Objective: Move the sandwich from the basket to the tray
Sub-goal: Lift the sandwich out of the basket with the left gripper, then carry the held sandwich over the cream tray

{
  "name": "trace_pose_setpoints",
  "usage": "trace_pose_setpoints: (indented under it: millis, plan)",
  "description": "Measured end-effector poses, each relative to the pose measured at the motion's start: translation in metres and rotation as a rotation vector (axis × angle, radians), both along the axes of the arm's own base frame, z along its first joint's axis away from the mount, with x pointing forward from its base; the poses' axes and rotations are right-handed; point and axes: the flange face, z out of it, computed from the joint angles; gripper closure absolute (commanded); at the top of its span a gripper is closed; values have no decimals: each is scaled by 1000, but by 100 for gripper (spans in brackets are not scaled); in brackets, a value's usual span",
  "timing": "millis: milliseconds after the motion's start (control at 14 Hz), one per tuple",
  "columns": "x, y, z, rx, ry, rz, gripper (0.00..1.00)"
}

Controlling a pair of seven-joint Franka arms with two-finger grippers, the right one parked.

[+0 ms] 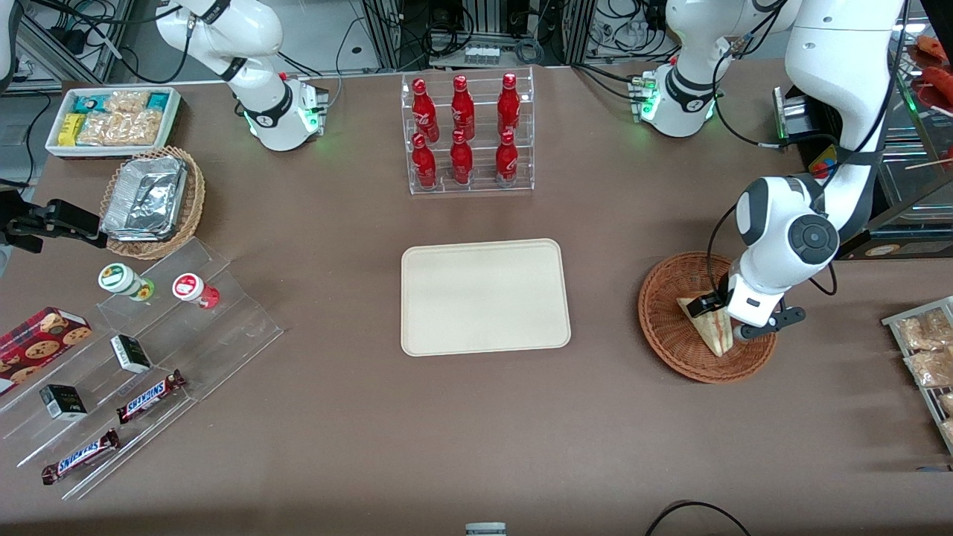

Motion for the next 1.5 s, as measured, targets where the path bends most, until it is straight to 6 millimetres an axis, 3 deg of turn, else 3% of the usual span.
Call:
trace_pose_setpoints:
  millis: [71,214,571,714,929,1071,1214,1500]
  plan:
    - [0,0,0,0,0,0,68]
    - [0,0,-1,0,1,0,80]
    - [5,-3,9,-3,-26,13,82]
    - [12,-7,32,-3,-26,12,84]
    - [25,-22,86,3,24,-11,84]
    - [34,-45,122,5,34,-46,84]
    - [36,-83,144,4,20,-97,84]
    - [16,-183,148,-1,9,-201,83]
